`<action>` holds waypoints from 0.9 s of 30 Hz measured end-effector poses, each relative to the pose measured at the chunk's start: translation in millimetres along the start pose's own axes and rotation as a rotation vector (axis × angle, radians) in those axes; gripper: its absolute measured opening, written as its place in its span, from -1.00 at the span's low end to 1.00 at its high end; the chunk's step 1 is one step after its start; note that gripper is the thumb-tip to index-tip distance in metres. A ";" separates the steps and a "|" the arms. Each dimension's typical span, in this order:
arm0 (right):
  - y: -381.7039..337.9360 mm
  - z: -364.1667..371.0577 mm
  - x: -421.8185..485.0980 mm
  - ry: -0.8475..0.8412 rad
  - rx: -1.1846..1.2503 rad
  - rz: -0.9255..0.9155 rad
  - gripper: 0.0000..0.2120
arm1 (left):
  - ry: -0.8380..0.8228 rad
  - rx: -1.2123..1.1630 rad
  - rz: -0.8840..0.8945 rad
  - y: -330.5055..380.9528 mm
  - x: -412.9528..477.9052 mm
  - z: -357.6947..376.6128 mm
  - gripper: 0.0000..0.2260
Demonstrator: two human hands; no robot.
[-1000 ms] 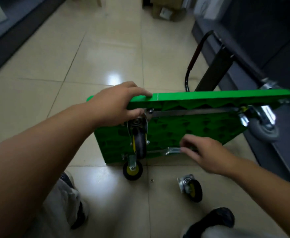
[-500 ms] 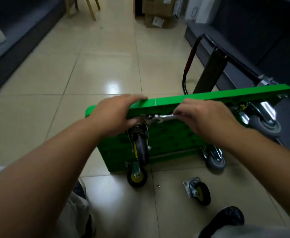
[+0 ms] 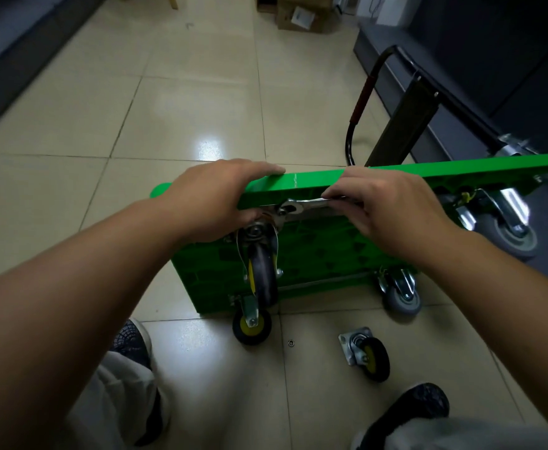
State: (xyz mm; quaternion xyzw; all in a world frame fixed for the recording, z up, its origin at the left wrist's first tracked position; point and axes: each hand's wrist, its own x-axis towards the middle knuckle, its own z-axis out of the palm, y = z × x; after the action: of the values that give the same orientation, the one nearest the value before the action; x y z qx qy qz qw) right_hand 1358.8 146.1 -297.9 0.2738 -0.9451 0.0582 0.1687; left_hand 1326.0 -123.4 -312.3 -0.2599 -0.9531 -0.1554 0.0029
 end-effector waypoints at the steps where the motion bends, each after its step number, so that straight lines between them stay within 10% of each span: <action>1: -0.2 0.5 -0.5 0.004 0.007 0.002 -0.89 | 0.001 0.001 0.002 0.4 -0.1 0.2 -0.37; 13: -0.1 15.0 -8.4 0.021 0.062 0.085 -0.89 | 0.015 0.007 0.003 2.8 -0.4 1.0 -0.37; 27: -63.5 121.1 -46.4 0.270 1.001 0.824 -0.87 | 0.052 0.004 0.004 3.0 0.2 4.3 -0.39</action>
State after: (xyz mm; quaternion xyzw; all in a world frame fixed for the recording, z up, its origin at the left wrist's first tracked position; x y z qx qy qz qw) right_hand 1394.9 91.1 -426.4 -0.0743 -0.8019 0.5840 0.1018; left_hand 1327.6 -119.6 -315.4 -0.2575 -0.9525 -0.1604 0.0284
